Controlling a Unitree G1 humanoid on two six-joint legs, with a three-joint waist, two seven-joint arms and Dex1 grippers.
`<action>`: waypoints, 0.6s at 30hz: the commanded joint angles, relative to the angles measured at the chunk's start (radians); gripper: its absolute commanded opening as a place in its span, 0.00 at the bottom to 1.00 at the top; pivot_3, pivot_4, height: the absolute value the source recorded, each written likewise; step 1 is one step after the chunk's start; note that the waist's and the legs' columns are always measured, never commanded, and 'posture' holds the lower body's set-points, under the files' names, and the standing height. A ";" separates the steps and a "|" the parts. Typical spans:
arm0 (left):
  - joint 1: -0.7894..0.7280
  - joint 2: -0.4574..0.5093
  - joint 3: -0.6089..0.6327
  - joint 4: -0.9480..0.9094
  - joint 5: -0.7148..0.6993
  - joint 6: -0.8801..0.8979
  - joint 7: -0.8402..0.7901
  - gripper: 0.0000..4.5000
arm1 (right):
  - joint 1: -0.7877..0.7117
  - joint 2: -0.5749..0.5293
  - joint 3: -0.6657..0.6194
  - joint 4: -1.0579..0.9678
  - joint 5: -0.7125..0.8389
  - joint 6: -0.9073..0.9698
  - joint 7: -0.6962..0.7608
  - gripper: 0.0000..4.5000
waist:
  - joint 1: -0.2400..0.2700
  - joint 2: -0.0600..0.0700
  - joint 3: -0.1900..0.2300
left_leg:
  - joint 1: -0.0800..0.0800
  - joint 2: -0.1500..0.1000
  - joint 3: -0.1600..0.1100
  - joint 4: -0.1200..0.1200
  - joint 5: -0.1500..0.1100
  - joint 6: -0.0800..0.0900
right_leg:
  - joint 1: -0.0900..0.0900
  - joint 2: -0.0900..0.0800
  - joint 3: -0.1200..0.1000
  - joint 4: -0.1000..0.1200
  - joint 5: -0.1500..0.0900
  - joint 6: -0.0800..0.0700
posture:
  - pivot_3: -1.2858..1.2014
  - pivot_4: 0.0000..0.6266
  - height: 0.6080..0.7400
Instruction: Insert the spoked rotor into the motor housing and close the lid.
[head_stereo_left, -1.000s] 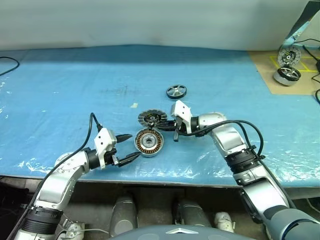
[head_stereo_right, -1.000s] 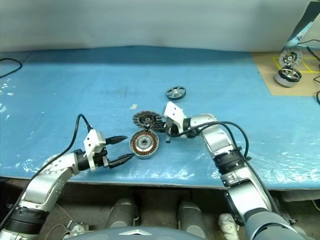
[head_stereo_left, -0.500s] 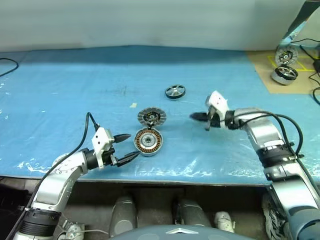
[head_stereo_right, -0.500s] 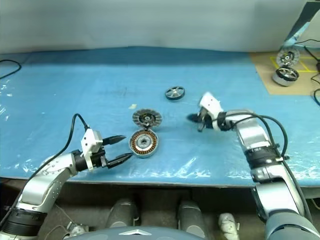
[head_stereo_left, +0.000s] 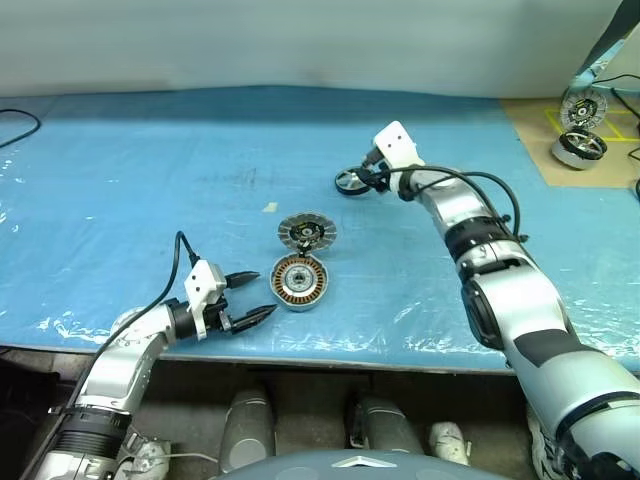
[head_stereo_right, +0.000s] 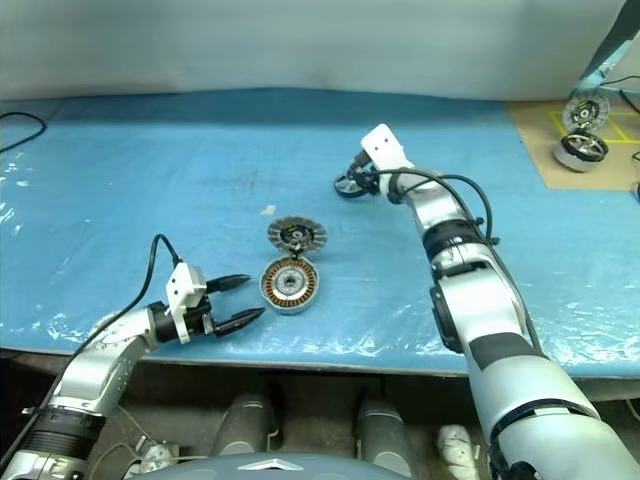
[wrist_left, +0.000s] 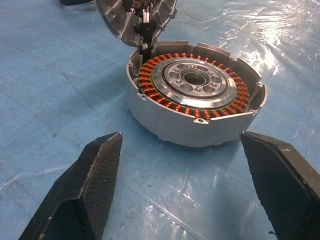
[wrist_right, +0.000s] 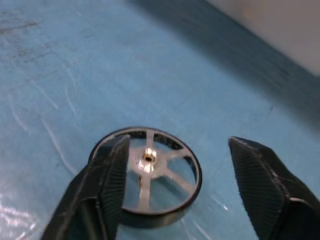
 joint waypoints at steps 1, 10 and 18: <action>0.017 -0.002 0.000 -0.066 0.003 -0.010 0.012 0.89 | -0.059 0.016 -0.023 0.069 -0.012 -0.033 -0.036 0.88 | 0.001 0.000 0.000 | 0.000 0.001 0.000 0.001 0.000 0.000 | 0.000 0.000 0.000 0.000 -0.001 -0.001 | 0.52 0.24 1.00; 0.031 -0.007 -0.007 -0.085 0.012 -0.007 0.034 0.89 | -0.054 0.052 0.001 0.159 -0.089 -0.014 -0.067 0.88 | -0.001 0.001 0.001 | 0.001 0.003 0.002 0.004 -0.002 -0.003 | 0.001 0.001 0.000 0.001 -0.001 -0.002 | 0.52 0.24 1.00; 0.024 -0.006 -0.010 -0.101 0.015 0.006 0.045 0.89 | -0.037 0.074 0.020 0.154 -0.128 -0.043 -0.067 0.88 | -0.002 0.001 0.001 | 0.000 0.004 0.003 0.004 -0.002 -0.003 | 0.001 0.001 0.000 0.001 -0.001 -0.002 | 0.52 0.24 1.00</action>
